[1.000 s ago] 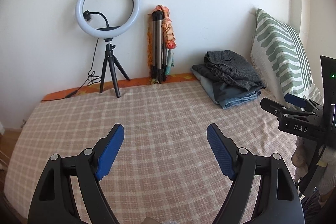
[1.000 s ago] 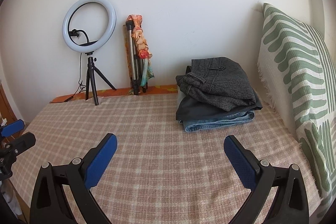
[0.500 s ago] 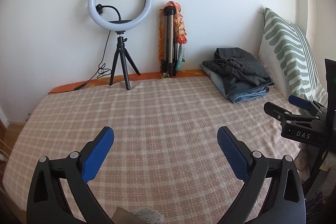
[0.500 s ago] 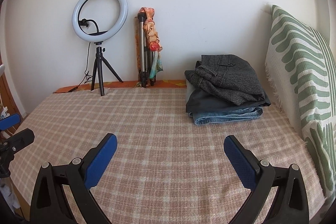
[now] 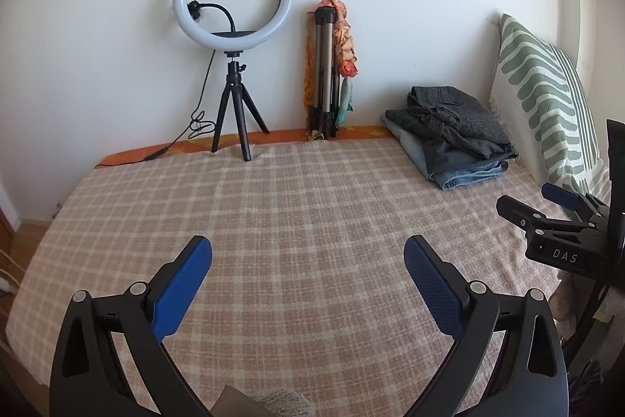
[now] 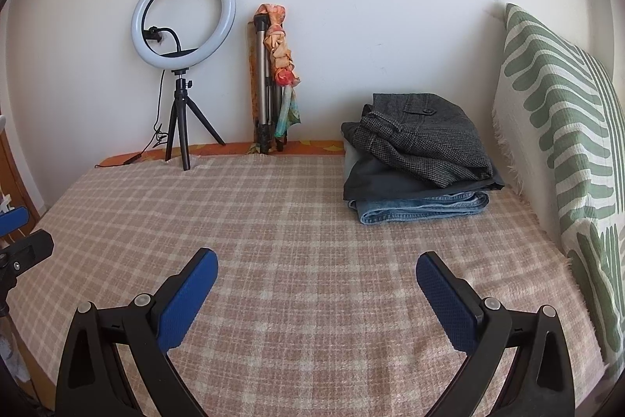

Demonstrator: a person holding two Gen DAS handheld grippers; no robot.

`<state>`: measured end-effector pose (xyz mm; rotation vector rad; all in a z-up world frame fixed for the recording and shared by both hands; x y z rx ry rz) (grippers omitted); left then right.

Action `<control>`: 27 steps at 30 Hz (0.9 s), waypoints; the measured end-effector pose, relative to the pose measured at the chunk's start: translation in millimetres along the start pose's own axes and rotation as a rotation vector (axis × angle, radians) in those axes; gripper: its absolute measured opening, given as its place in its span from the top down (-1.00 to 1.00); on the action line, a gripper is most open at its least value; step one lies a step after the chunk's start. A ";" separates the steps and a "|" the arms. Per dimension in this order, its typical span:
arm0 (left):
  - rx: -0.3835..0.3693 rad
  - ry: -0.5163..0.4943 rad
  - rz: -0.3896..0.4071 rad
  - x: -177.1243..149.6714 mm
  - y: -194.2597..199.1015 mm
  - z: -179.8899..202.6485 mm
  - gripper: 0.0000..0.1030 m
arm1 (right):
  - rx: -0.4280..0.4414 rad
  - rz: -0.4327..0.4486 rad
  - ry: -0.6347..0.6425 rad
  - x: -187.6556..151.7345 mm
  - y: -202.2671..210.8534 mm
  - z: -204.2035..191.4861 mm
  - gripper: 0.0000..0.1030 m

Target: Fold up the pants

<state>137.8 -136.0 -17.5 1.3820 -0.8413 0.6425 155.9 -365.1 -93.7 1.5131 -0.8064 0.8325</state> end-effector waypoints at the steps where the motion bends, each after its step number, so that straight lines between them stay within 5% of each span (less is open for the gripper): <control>1: 0.000 -0.001 0.000 -0.3 0.3 0.3 -0.92 | -0.001 0.000 0.001 0.2 -0.1 0.3 -1.00; 27: -0.016 -0.023 0.012 1.3 6.3 7.0 -0.92 | -0.014 0.002 -0.013 1.0 0.5 4.3 -1.00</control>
Point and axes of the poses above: each gripper's, at about its wrist camera, not at the fingertips, and y roughly against the way its jaws point, z to its right, x to its top, the point moved 10 cm from there along -y, roughly the way its jaws point, and after that the axes turned 2 degrees about x, right-handed, at the moved point
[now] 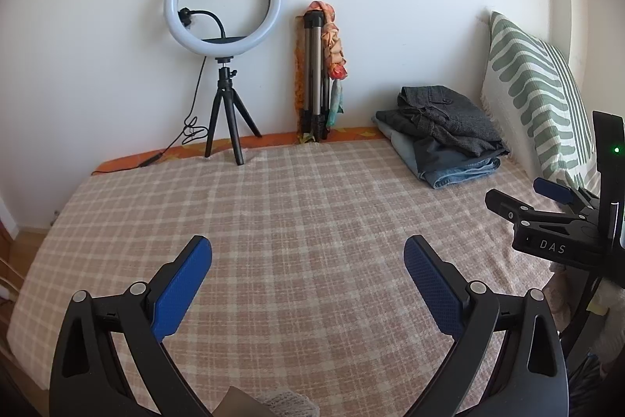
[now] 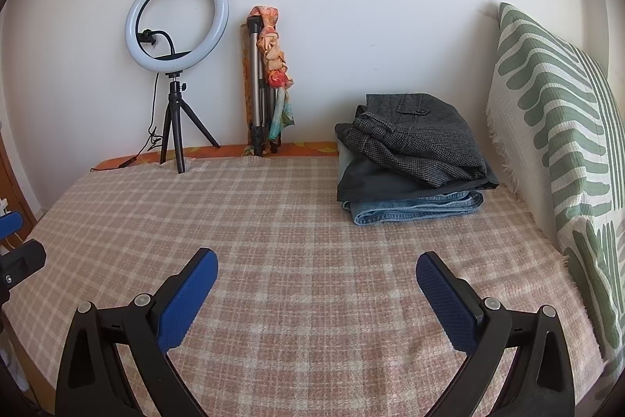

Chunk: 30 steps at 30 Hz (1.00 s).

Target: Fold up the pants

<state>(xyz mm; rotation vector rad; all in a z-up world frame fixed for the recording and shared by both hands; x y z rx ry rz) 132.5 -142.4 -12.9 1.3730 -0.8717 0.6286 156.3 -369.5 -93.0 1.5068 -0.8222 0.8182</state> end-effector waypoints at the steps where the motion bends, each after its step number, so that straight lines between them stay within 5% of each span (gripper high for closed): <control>1: 0.000 0.001 0.000 0.1 -0.2 0.0 -0.92 | 0.000 -0.001 0.001 -0.4 -0.1 -0.3 -1.00; 30: -0.013 -0.004 0.006 0.9 3.4 2.0 -0.92 | 0.004 -0.006 0.002 -2.6 -1.3 -0.7 -1.00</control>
Point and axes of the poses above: each gripper's, at about its wrist camera, not at the fingertips, and y roughly against the way its jaws point, z to its right, x to its top, the point moved 10 cm from there along -y, roughly the way its jaws point, and after that the axes turned 2 degrees about x, right-handed, at the moved point
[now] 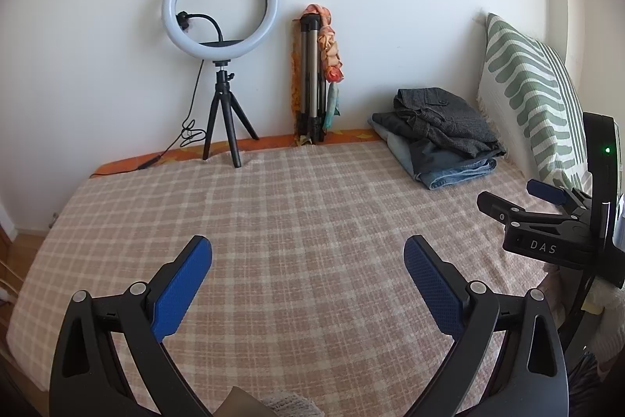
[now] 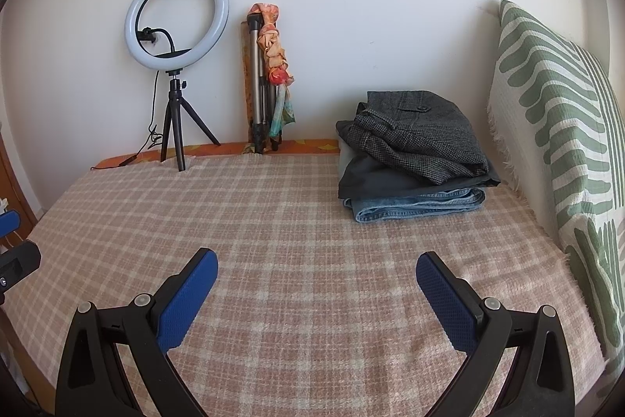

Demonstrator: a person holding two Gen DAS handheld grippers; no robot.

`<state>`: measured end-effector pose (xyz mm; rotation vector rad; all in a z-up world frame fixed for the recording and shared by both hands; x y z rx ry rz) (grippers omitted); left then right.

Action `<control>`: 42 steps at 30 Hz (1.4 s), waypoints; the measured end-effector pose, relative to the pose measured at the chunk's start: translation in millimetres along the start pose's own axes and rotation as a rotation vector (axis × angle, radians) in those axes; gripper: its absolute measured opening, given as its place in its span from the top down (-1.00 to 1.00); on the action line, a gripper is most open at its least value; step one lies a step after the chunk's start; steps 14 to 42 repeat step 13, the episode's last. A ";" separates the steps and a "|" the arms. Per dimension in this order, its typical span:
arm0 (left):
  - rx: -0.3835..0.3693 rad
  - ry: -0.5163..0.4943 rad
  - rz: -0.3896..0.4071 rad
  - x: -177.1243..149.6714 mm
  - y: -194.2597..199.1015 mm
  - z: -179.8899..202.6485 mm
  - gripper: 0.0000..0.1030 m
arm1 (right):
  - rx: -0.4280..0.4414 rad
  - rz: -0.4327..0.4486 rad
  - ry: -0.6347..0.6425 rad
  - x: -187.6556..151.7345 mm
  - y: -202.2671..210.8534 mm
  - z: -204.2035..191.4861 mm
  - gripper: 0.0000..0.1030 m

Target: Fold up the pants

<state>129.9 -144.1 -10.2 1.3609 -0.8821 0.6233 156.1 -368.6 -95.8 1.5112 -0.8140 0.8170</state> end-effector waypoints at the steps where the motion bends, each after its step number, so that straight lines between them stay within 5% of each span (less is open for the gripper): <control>1: -0.001 -0.001 0.000 0.1 -0.1 0.0 -0.92 | 0.000 -0.001 0.000 -0.3 0.0 -0.2 -1.00; 42: 0.000 0.001 0.003 -0.9 -0.8 -2.6 -0.92 | 0.002 -0.005 -0.001 -1.7 -1.7 -1.8 -1.00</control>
Point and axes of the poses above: each gripper's, at about its wrist camera, not at the fingertips, and y roughly against the way its jaws point, z to its right, x to its top, the point moved 10 cm from there along -y, roughly the way its jaws point, and after that the axes turned 2 degrees about x, right-handed, at the moved point
